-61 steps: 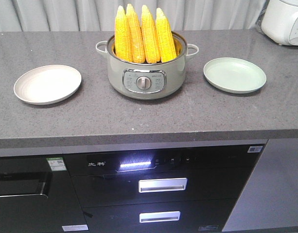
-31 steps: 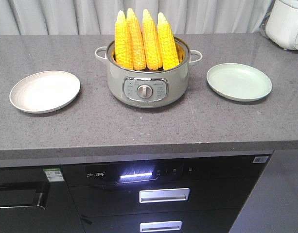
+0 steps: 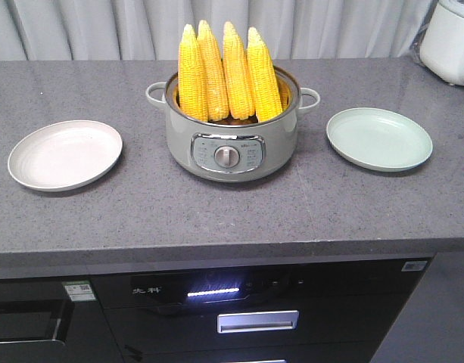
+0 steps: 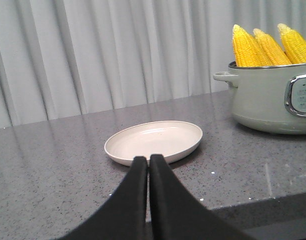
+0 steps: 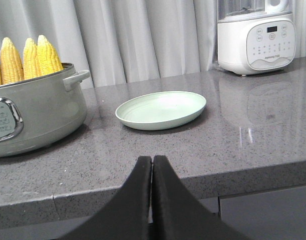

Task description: Distribute corn equally

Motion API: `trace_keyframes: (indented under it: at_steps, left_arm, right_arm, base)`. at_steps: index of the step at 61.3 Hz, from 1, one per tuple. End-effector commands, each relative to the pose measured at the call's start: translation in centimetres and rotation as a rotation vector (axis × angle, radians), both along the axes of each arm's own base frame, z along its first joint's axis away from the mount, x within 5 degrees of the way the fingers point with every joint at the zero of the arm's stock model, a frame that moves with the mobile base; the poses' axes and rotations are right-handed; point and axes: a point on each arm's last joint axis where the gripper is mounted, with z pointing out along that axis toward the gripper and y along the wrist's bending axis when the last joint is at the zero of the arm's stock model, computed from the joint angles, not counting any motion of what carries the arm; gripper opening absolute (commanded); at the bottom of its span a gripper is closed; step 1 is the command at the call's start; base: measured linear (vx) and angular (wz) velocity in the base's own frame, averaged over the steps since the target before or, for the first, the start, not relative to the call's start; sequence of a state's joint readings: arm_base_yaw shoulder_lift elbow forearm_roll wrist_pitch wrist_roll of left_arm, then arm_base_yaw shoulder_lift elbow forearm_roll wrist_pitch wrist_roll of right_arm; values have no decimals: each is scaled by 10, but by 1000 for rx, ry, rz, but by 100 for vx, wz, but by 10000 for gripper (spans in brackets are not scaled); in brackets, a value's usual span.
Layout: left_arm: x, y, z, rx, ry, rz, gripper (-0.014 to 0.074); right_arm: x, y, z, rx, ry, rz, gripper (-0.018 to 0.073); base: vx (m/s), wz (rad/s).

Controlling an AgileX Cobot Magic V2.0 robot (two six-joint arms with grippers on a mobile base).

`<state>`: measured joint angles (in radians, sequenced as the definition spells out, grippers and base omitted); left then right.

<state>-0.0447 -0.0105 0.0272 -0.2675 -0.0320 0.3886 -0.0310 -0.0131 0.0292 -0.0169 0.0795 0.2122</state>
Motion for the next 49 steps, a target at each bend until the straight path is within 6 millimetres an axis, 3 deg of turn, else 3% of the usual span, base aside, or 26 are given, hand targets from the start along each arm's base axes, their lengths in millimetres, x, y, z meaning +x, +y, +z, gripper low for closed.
trace_keyframes:
  at_steps: [1,49]
  left_arm:
    - [-2,2,7,-10,-86,21,-7]
    - [-2,2,7,-10,-86,21,-7]
  right_arm:
    - [1,0,4,-17,-66,-5,-4]
    - [1,0,4,-17,-66,-5,-4]
  base:
    - [7,1]
    - [6,0]
